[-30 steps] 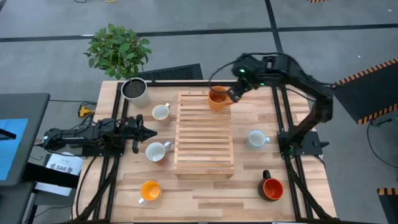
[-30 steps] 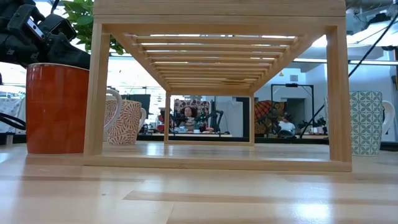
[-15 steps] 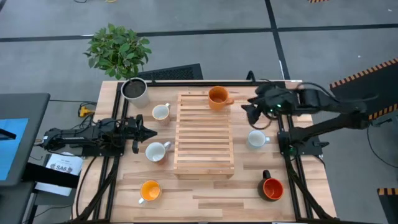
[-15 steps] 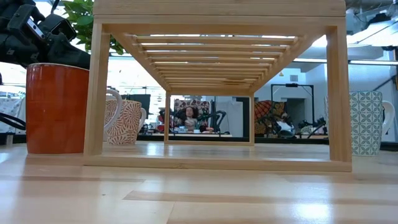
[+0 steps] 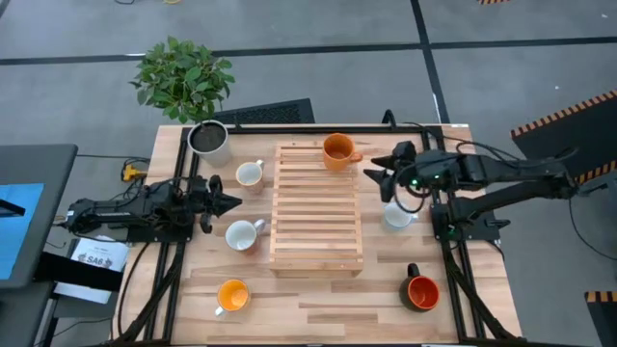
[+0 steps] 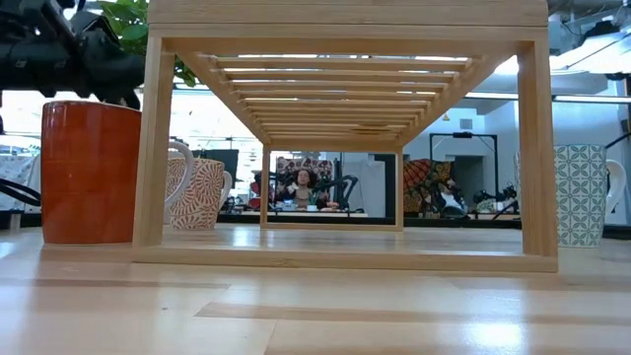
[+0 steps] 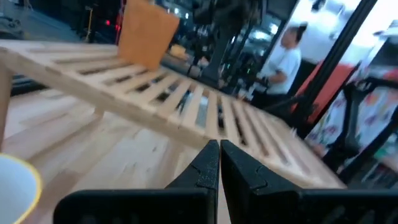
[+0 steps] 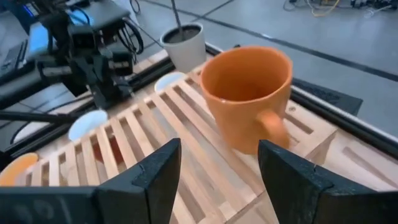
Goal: Place coffee mugs
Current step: Put the orange cup on the shelf aligned with the other orange cup
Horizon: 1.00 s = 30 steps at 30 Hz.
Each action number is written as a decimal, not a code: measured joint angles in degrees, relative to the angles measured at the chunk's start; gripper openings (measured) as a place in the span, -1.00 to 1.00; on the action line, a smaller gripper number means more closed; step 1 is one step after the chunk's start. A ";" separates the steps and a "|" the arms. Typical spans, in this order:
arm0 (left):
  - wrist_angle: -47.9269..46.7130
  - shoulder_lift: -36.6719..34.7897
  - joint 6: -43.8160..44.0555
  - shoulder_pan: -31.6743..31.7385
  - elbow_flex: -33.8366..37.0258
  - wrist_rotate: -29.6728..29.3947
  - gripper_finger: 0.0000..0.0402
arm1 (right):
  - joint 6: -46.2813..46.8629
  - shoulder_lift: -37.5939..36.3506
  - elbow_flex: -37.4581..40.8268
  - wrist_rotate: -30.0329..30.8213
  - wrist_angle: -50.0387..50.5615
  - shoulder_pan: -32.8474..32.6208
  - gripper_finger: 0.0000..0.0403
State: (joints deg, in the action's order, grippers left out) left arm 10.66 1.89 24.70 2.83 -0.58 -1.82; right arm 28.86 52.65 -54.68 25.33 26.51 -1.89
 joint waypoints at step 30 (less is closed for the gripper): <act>-46.93 49.47 -36.86 7.96 -41.62 -4.92 0.14 | -2.56 -1.27 -2.57 0.23 -6.48 0.11 0.18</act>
State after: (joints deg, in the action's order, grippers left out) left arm -36.26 51.36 -12.16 10.79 -42.19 -6.74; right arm 26.30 51.38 -57.25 25.56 20.03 -1.78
